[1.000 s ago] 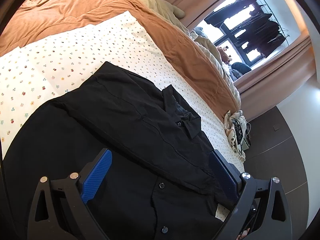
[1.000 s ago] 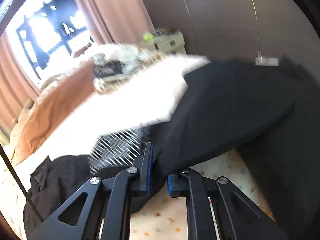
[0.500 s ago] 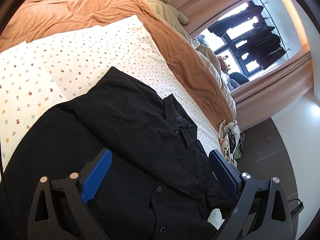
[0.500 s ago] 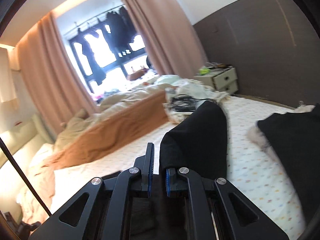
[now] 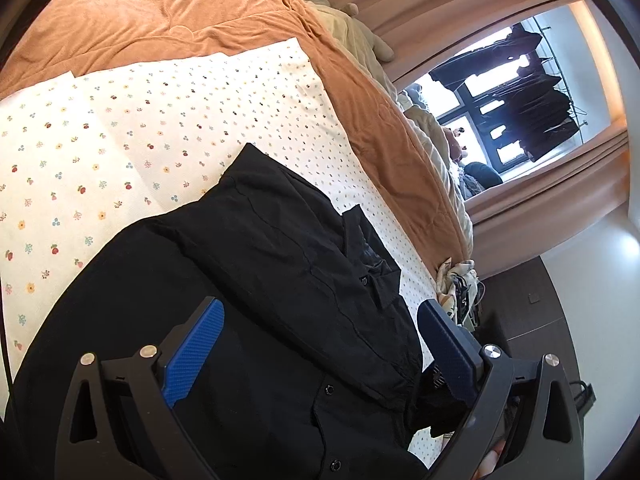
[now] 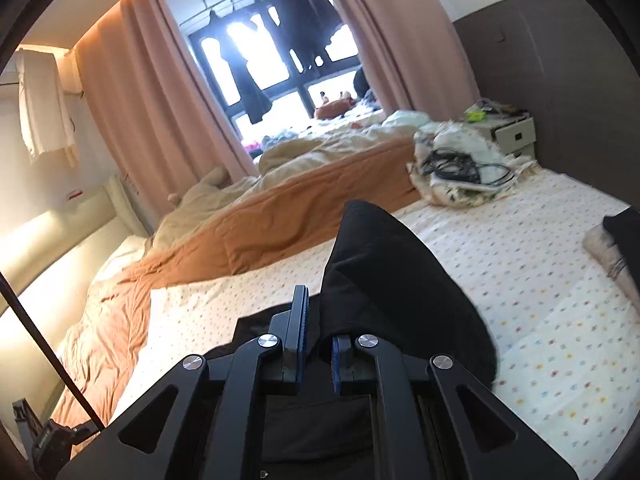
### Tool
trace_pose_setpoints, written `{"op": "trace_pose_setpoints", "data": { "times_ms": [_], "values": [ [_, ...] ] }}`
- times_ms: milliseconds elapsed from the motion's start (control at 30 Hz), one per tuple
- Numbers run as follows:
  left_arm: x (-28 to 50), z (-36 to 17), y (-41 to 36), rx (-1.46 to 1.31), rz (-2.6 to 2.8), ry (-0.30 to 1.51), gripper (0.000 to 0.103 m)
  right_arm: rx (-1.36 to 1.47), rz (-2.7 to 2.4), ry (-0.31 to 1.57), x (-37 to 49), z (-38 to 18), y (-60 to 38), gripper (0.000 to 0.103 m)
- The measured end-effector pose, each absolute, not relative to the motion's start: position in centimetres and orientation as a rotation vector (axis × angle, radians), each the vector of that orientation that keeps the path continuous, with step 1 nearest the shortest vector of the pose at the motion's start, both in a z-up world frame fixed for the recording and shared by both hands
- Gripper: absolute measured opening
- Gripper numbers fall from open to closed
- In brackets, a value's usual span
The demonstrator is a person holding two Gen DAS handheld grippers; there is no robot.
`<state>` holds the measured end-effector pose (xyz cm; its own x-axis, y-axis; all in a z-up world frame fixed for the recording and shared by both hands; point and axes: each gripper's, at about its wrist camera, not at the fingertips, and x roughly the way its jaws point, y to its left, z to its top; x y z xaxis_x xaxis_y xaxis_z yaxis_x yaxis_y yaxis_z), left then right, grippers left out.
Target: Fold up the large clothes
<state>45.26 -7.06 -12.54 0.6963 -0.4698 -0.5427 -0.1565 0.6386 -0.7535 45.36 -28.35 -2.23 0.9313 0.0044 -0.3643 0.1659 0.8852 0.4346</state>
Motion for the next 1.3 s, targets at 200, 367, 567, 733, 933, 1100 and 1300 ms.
{"op": "trace_pose_setpoints", "data": {
  "times_ms": [200,367,567,733,933,1100,1300],
  "values": [
    [45.5,-12.3,-7.3,-0.838,-0.190,0.804,0.099,0.474,0.040,0.573,50.6,-6.0,-25.8,0.006],
    [45.8,-12.5,-7.8,-0.825,-0.189,0.813,0.099,0.566,0.097,0.835,54.0,-10.6,-26.9,0.009],
    [45.8,-12.3,-9.2,-0.785,-0.201,0.829,0.099,0.543,0.160,0.916,51.4,-10.1,-29.1,0.084],
    [45.6,-12.0,-10.5,-0.745,-0.202,0.832,0.099,0.559,0.187,0.877,46.5,-7.0,-32.9,0.084],
    [45.5,-12.0,-11.9,-0.713,-0.209,0.842,0.099,0.570,-0.003,0.740,42.5,-4.5,-40.6,0.084],
    [45.6,-12.0,-12.9,-0.689,-0.225,0.855,0.099,0.625,-0.079,0.751,41.8,-5.6,-44.5,0.084],
    [45.7,-12.2,-13.0,-0.690,-0.224,0.862,0.099,0.626,-0.161,0.780,42.3,-5.9,-47.3,0.084]
  ]
}}
